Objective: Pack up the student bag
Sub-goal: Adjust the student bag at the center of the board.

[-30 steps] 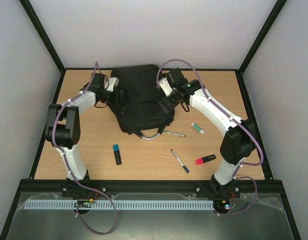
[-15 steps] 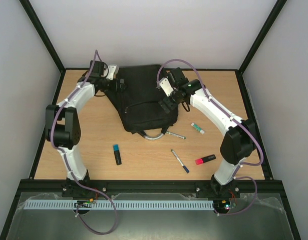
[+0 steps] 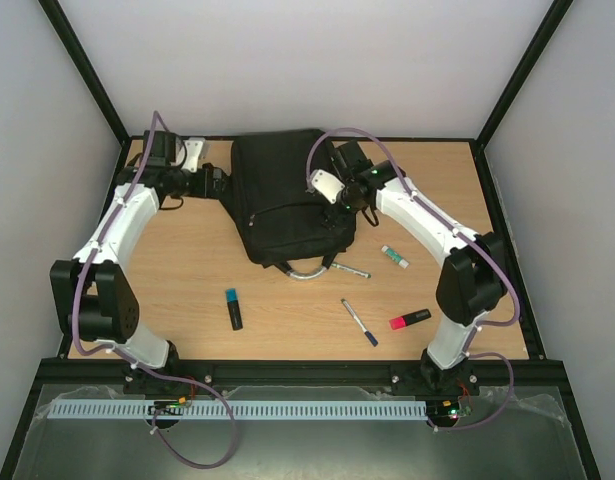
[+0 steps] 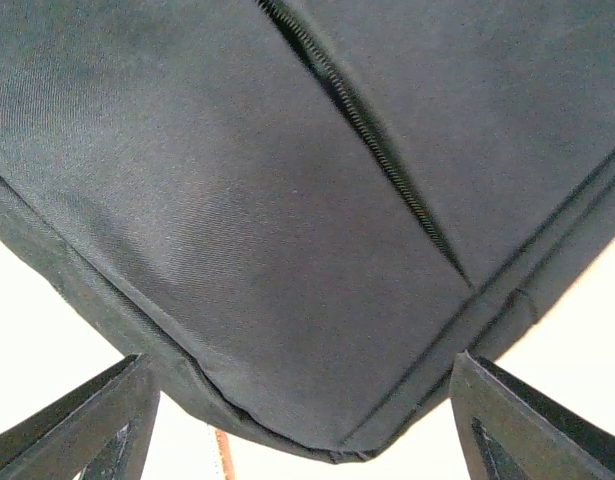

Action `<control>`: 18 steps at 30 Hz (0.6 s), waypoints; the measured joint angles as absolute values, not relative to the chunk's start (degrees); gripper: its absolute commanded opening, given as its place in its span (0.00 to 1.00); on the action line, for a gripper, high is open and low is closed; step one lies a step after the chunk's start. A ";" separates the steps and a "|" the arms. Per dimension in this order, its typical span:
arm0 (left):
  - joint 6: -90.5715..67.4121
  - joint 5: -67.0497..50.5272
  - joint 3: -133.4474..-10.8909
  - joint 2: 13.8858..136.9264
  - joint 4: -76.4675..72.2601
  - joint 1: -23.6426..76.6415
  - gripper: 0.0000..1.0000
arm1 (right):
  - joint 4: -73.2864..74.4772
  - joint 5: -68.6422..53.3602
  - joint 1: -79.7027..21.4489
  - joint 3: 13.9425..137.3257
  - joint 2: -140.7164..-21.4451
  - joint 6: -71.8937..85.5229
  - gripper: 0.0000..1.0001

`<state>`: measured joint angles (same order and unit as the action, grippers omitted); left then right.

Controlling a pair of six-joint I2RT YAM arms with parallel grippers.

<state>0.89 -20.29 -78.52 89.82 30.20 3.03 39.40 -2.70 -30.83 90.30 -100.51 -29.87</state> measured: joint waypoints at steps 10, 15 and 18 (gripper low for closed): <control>-0.45 -15.99 -66.65 86.54 34.20 1.58 0.99 | 39.29 -7.46 -31.24 86.85 -105.86 -27.53 0.77; -1.93 -13.56 -64.25 85.47 35.42 0.05 0.77 | 39.07 -9.45 -33.85 84.68 -108.75 -24.51 0.78; -1.21 -15.25 -63.72 85.36 35.64 -1.78 0.80 | 39.48 -10.92 -36.25 85.95 -110.54 -23.20 0.78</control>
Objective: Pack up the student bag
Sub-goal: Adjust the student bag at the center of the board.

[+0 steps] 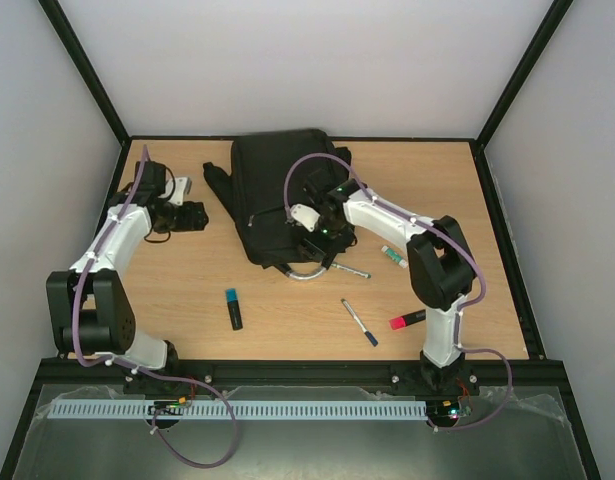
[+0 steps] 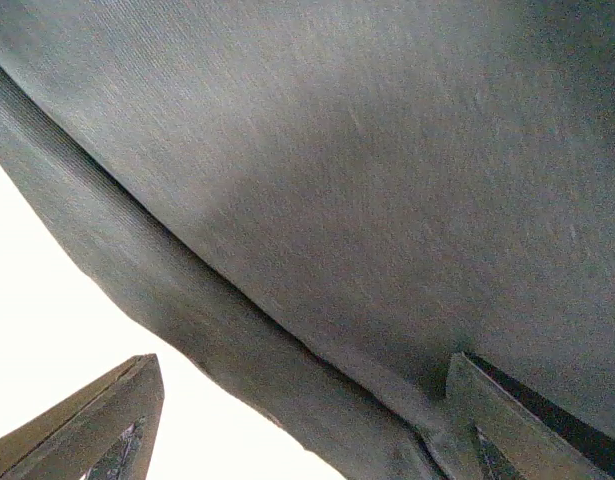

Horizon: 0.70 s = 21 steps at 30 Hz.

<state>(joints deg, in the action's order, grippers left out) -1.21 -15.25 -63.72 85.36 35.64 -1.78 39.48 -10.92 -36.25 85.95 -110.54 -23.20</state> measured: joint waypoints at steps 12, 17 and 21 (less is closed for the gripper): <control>4.19 -15.66 -63.94 84.58 43.44 -1.13 0.77 | 41.28 -12.86 -35.97 91.81 -108.31 -23.24 0.80; 10.98 -16.05 -63.77 85.27 46.50 2.28 0.76 | 41.17 -13.69 -33.80 85.80 -100.38 -23.79 0.77; 16.51 -16.60 -60.45 83.02 45.76 4.91 0.76 | 41.06 -13.93 -30.59 77.49 -94.85 -24.05 0.70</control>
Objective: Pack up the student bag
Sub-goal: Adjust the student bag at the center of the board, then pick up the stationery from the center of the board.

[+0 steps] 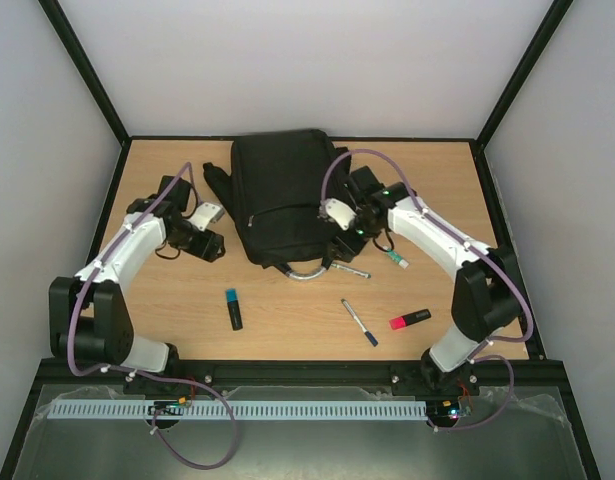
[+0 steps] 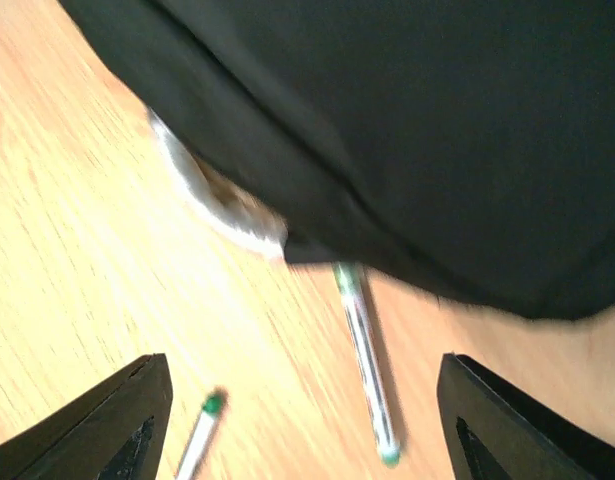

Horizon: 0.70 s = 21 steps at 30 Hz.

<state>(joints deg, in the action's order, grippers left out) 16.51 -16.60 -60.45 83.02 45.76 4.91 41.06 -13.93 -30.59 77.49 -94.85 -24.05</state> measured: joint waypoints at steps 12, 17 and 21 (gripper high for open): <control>22.79 -21.39 -59.27 80.01 43.07 9.26 0.73 | 41.95 -7.25 -12.36 64.49 -90.63 -25.04 0.60; 24.08 -24.18 -60.49 81.25 43.62 9.26 0.72 | 41.98 -2.57 -8.86 59.48 -89.25 -27.86 0.55; 23.81 -25.82 -61.01 81.87 43.40 9.26 0.71 | 41.91 0.01 -7.70 57.89 -89.34 -28.95 0.51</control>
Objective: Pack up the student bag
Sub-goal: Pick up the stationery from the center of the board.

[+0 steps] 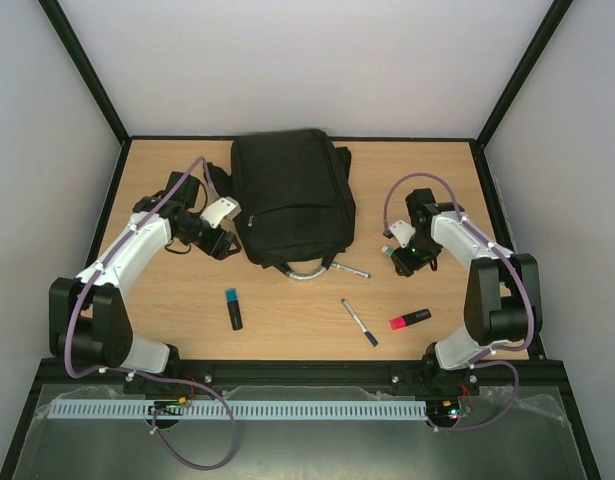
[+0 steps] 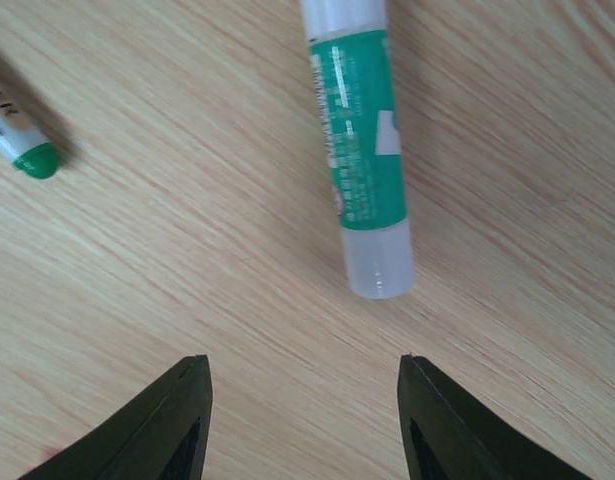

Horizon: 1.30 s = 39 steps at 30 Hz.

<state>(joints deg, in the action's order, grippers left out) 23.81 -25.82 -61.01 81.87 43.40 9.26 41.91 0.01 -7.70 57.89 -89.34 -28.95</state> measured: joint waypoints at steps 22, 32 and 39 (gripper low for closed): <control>22.00 -28.69 -61.21 81.91 42.94 9.26 0.71 | 36.47 2.68 -7.33 63.02 -102.76 -28.84 0.31; 22.37 -28.49 -69.17 84.90 41.95 9.39 0.70 | 37.91 0.10 -7.27 65.58 -103.24 -26.52 0.09; 24.32 -27.09 -80.95 94.32 39.11 11.79 0.70 | 40.97 -6.48 -7.25 73.12 -102.06 -22.65 0.08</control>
